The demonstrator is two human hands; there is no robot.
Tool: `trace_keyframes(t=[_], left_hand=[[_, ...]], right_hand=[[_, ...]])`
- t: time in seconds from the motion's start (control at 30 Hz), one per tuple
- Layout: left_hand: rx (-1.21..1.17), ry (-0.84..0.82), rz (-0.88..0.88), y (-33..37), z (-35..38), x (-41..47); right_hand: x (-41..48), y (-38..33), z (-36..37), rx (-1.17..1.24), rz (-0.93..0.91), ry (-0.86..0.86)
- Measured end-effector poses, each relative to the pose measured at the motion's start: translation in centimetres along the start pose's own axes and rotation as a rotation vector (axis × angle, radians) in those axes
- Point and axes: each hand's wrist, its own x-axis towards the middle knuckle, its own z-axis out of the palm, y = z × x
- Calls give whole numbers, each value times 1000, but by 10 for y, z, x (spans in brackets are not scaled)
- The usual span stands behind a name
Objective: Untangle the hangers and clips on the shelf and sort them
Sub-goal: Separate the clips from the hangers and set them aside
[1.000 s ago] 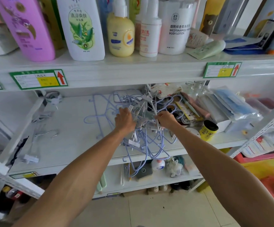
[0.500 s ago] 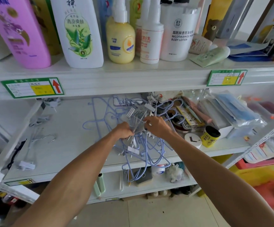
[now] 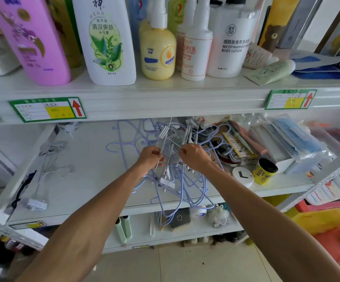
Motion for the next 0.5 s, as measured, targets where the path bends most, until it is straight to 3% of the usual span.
trace_keyframes(t=[0.13, 0.33, 0.5], left_hand=[[30, -128, -53, 3, -7, -5], [-32, -153, 16, 3, -10, -10], [72, -147, -3, 3, -11, -5]], right_hand=[[5, -15, 0, 22, 31, -11], [31, -45, 11, -57, 142, 36], [42, -36, 6, 16, 123, 196]])
